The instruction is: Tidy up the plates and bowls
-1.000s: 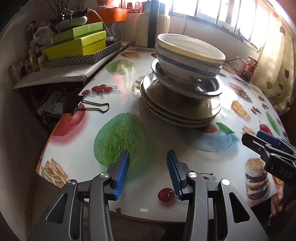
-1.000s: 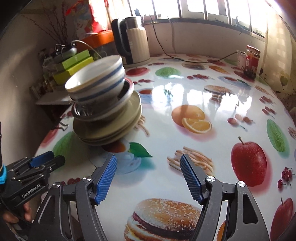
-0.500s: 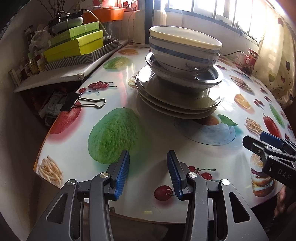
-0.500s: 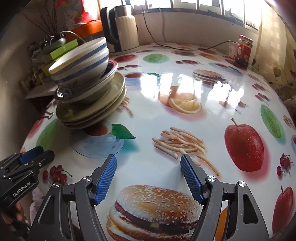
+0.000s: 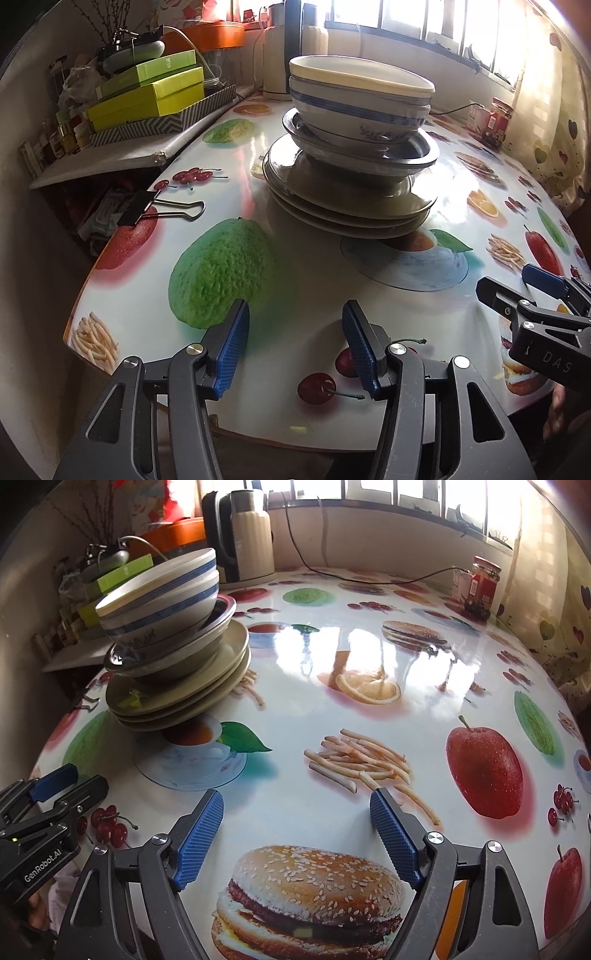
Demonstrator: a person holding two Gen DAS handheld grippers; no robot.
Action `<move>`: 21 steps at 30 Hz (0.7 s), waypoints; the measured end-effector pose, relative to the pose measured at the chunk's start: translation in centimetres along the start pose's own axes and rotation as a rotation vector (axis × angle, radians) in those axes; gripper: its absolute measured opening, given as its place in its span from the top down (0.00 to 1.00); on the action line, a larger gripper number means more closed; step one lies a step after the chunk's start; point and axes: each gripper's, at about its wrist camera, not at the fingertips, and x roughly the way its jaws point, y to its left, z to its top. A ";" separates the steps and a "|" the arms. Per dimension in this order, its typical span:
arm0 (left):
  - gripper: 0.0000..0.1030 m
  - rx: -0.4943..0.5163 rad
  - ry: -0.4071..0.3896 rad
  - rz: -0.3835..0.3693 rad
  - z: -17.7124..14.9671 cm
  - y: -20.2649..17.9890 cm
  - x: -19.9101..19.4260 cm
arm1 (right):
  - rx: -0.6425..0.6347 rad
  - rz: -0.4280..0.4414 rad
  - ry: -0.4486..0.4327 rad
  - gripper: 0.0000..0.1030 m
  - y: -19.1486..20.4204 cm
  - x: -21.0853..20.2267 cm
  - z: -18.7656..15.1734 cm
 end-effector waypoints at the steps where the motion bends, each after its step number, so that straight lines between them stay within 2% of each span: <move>1: 0.47 0.000 0.000 -0.001 0.0 0.0 0.0 | -0.001 0.000 0.000 0.18 0.0 0.0 0.0; 21: 0.46 0.000 -0.005 -0.002 0.0 0.0 0.1 | -0.022 -0.026 -0.001 0.15 0.5 0.2 -0.1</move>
